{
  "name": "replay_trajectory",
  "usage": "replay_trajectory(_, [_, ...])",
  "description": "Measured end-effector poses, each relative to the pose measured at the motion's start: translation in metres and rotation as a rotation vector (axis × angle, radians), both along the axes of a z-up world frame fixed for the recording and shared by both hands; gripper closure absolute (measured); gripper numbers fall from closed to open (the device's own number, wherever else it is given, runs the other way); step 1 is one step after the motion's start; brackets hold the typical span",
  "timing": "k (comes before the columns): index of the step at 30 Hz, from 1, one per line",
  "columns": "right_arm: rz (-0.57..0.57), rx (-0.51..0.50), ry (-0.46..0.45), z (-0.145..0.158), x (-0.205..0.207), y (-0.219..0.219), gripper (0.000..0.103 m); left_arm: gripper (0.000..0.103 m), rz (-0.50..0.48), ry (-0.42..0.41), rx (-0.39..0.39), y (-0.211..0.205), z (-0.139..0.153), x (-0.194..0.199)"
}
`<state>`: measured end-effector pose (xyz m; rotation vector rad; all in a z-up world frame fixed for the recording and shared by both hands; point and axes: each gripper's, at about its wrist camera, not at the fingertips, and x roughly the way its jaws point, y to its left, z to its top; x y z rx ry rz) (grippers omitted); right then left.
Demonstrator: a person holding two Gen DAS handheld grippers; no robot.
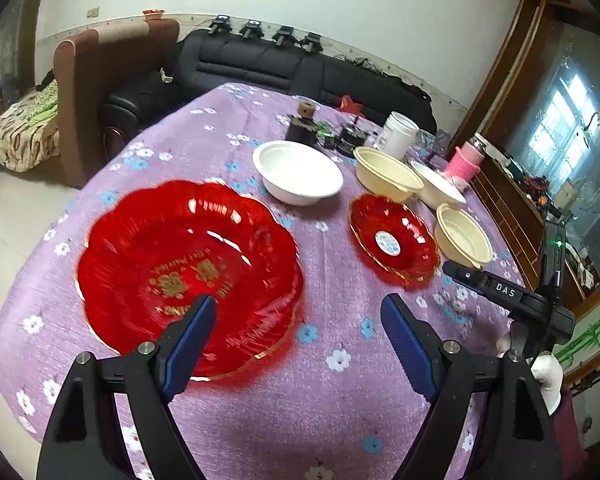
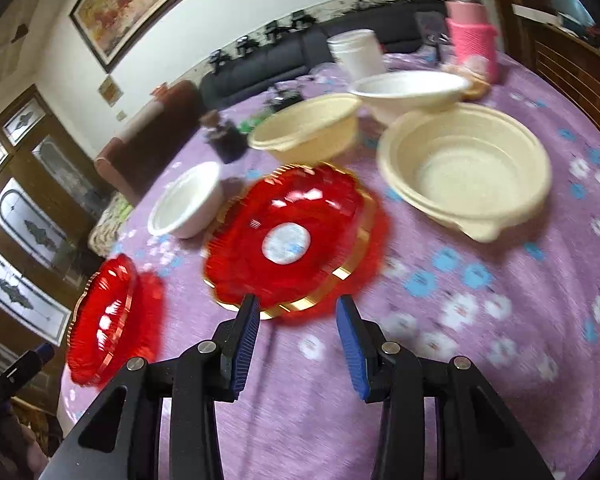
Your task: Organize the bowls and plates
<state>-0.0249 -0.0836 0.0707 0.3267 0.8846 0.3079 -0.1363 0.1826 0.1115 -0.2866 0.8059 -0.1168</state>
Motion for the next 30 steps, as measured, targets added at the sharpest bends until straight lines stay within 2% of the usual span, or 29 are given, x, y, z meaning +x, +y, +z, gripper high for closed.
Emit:
replay_trajectory(2, [-0.009, -0.006, 0.000, 0.003, 0.011, 0.008, 0.060, 0.019, 0.007, 0.002, -0.006, 0.005, 0.002, 0.000])
replay_trajectory(5, [-0.096, -0.031, 0.002, -0.001, 0.024, 0.003, 0.060, 0.019, -0.001, 0.015, -0.017, 0.008, -0.002, 0.000])
replay_trajectory(10, [-0.176, -0.066, 0.014, -0.023, 0.040, -0.011, 0.060, 0.019, -0.056, 0.051, -0.025, -0.003, -0.012, 0.005])
replay_trajectory(13, [-0.153, -0.032, 0.052, -0.039, 0.049, -0.011, 0.059, 0.019, -0.081, 0.059, -0.028, -0.017, -0.015, 0.014])
replay_trajectory(16, [-0.096, -0.003, 0.022, -0.042, 0.057, -0.006, 0.061, 0.019, -0.100, 0.070, -0.037, -0.033, -0.019, 0.024])
replay_trajectory(17, [-0.096, 0.015, 0.019, -0.042, 0.057, -0.007, 0.066, 0.019, -0.104, 0.076, -0.038, -0.039, -0.021, 0.026])
replay_trajectory(18, [-0.094, 0.032, 0.023, -0.044, 0.057, -0.009, 0.085, 0.019, -0.111, 0.084, -0.039, -0.046, -0.023, 0.029])
replay_trajectory(21, [-0.060, 0.114, 0.083, -0.049, 0.053, -0.018, 0.088, 0.019, -0.137, 0.106, -0.030, -0.065, -0.027, 0.037])
replay_trajectory(26, [-0.005, 0.068, 0.158, -0.043, 0.027, -0.030, 0.090, 0.019, -0.194, 0.116, 0.015, -0.096, -0.027, 0.044])
replay_trajectory(30, [0.022, 0.067, 0.218, -0.042, 0.003, -0.052, 0.090, 0.019, -0.239, 0.152, 0.021, -0.118, -0.040, 0.053])
